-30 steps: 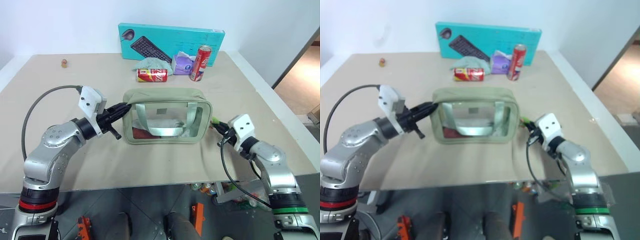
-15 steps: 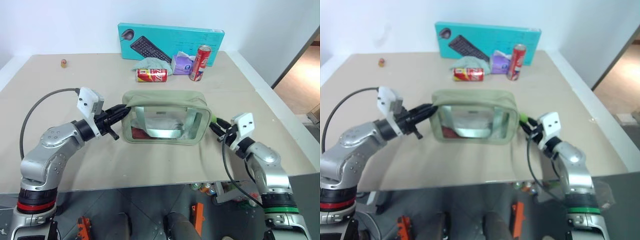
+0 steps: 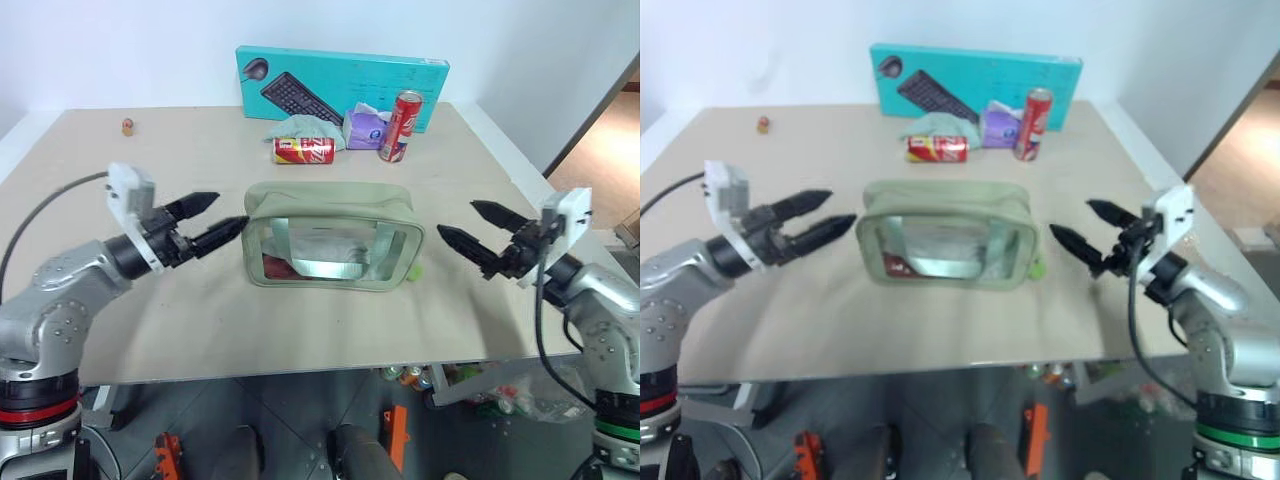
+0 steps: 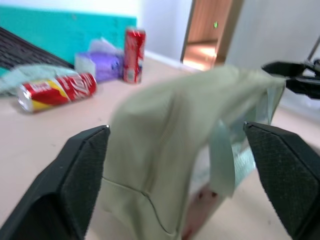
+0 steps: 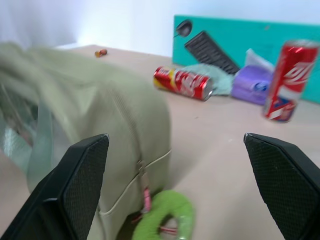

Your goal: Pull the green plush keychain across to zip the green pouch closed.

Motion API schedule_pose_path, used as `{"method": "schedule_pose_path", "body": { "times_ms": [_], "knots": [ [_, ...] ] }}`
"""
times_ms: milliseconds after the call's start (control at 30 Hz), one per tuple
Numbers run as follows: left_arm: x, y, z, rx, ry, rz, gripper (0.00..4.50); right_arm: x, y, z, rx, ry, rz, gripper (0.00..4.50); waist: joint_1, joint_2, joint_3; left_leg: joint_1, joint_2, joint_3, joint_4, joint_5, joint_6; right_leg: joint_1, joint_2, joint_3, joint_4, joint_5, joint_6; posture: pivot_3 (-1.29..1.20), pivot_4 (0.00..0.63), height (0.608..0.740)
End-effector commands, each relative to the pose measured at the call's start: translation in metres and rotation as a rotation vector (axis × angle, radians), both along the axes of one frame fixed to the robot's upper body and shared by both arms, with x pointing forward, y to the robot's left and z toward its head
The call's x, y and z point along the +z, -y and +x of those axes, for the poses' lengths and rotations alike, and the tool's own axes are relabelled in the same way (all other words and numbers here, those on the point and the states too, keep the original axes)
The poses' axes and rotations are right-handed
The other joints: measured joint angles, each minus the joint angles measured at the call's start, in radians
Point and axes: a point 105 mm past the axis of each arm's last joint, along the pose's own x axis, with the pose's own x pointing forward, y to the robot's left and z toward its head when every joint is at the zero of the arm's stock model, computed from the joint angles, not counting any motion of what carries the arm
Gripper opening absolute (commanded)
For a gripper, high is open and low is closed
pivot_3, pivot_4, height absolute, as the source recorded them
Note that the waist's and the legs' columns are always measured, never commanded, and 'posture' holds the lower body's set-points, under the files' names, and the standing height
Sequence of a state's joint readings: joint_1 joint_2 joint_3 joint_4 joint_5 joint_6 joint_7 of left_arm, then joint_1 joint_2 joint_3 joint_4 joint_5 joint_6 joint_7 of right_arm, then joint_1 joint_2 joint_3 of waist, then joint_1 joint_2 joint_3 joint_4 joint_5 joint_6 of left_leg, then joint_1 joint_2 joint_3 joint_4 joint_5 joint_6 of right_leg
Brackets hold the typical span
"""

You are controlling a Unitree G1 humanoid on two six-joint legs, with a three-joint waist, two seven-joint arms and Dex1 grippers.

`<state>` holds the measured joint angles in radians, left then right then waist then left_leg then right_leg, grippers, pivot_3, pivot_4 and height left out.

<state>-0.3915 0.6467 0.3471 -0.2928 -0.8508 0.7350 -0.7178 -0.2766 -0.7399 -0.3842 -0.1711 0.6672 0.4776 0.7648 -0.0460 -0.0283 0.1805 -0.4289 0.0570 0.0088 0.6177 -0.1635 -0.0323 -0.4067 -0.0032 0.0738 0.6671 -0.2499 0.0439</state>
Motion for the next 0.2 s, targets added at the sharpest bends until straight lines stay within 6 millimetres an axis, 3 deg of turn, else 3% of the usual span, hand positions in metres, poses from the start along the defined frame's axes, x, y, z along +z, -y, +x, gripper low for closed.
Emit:
{"method": "schedule_pose_path", "body": {
  "times_ms": [33,133,200],
  "knots": [
    [0.005,-0.027,-0.001,0.115,0.047,0.085,4.47,0.017,0.003,-0.019,0.042,0.005,-0.039,4.50,0.000,0.000,0.000,0.000,0.000,0.000,0.000,0.000,0.000,0.000,0.000,0.000,0.000,0.000,0.000,0.00,0.150,0.740],
    [-0.029,-0.050,0.004,0.297,-0.010,0.258,4.47,-0.004,-0.014,-0.044,0.139,-0.066,-0.120,4.50,0.001,0.000,-0.001,0.001,0.000,0.001,-0.002,-0.002,0.001,0.000,0.000,0.000,0.000,-0.003,-0.001,0.00,0.150,0.740],
    [-0.038,-0.048,0.000,0.311,0.017,0.306,4.47,-0.017,-0.023,-0.053,0.150,-0.087,-0.127,4.50,0.001,0.000,-0.001,0.001,0.001,0.000,-0.002,-0.004,0.002,0.000,0.000,0.000,0.000,-0.005,-0.002,0.00,0.150,0.740]
  ]
}}
